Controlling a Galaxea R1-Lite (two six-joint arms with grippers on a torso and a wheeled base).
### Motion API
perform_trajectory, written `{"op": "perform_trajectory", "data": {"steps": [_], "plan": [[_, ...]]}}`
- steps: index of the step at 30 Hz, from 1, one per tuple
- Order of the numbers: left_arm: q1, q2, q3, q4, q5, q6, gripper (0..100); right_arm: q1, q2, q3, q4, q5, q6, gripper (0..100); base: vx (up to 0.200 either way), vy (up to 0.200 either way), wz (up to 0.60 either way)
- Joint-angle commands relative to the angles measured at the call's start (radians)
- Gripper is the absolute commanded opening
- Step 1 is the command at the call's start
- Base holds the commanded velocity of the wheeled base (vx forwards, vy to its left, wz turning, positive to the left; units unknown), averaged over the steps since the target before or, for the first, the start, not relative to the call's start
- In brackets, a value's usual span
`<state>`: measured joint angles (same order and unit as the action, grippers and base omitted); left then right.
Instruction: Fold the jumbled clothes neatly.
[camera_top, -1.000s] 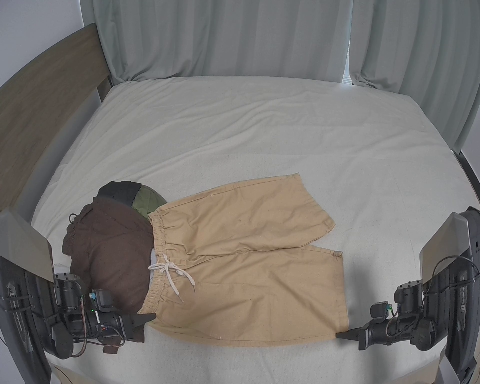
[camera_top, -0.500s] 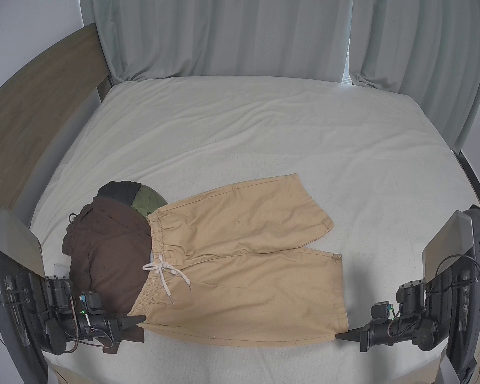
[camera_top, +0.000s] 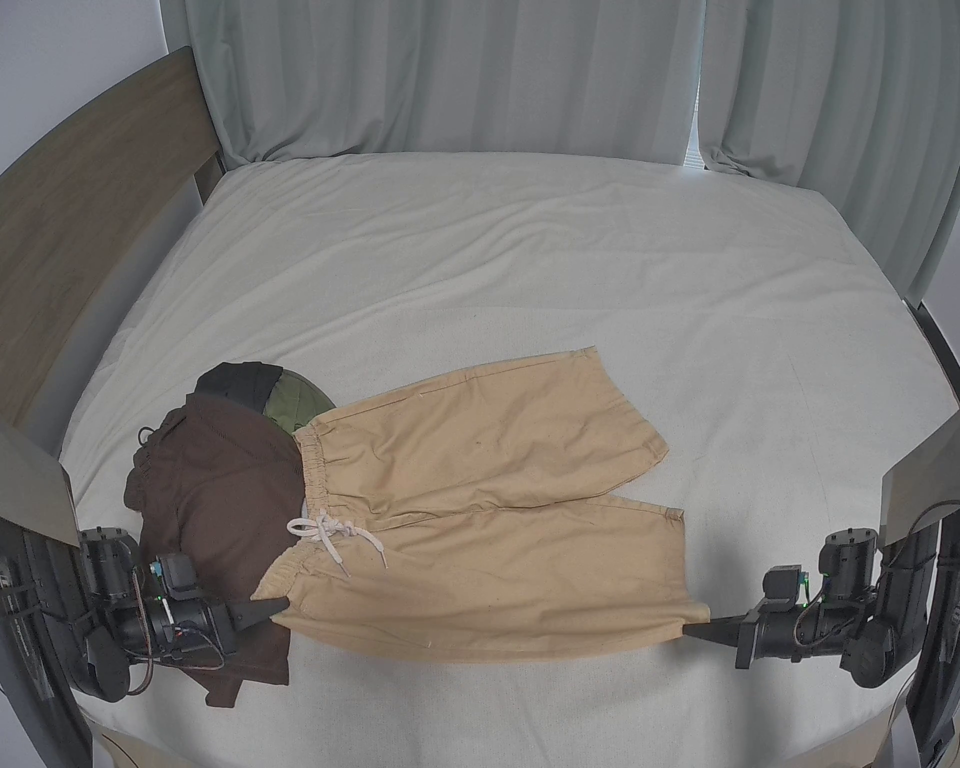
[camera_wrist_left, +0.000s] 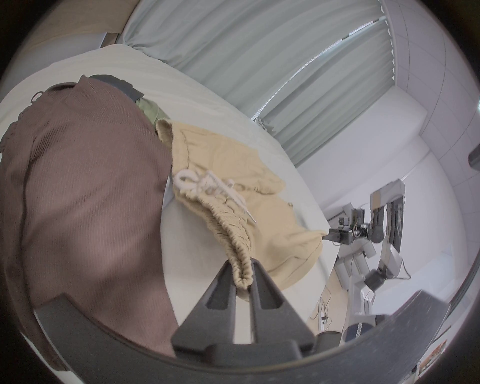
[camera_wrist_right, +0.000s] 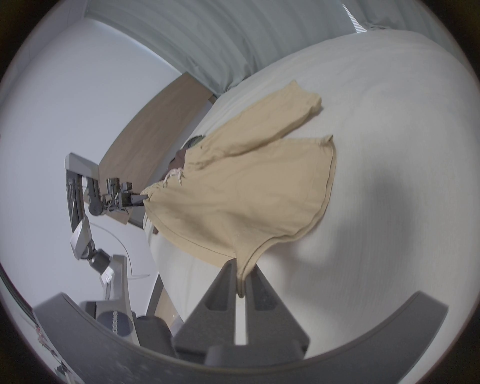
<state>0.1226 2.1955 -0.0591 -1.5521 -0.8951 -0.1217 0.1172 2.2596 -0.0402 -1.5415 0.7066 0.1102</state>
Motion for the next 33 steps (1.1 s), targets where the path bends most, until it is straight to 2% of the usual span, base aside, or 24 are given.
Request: {"op": "perform_trajectory", "data": {"steps": [1, 6, 15, 17, 29, 30, 33], "plan": [[-0.029, -0.083, -0.073, -0.003, 0.012, -0.056, 0, 0.004, -0.100, -0.055, -0.002, -0.001, 0.057, 0, 0.000, 0.000, 0.00], [-0.052, -0.089, -0.105, -0.003, 0.041, -0.081, 0, 0.001, -0.115, -0.099, -0.002, -0.002, 0.092, 0, 0.000, 0.000, 0.00], [-0.052, -0.096, -0.139, -0.003, 0.045, -0.107, 0, 0.007, -0.147, -0.179, -0.002, -0.015, 0.129, 0, 0.000, 0.000, 0.00], [-0.058, -0.094, -0.148, -0.003, 0.050, -0.118, 0, 0.019, -0.161, -0.205, -0.002, -0.021, 0.167, 0, 0.000, 0.000, 0.00], [-0.103, -0.085, -0.169, -0.003, 0.130, -0.179, 0, 0.042, -0.176, -0.303, -0.002, -0.042, 0.220, 0, 0.000, 0.000, 0.00], [-0.119, -0.083, -0.186, -0.003, 0.165, -0.205, 0, 0.041, -0.189, -0.328, -0.002, -0.044, 0.243, 0, 0.000, 0.000, 0.00], [-0.127, -0.085, -0.192, -0.003, 0.196, -0.222, 0, 0.041, -0.192, -0.348, -0.002, -0.045, 0.256, 0, 0.000, 0.000, 0.00]]}}
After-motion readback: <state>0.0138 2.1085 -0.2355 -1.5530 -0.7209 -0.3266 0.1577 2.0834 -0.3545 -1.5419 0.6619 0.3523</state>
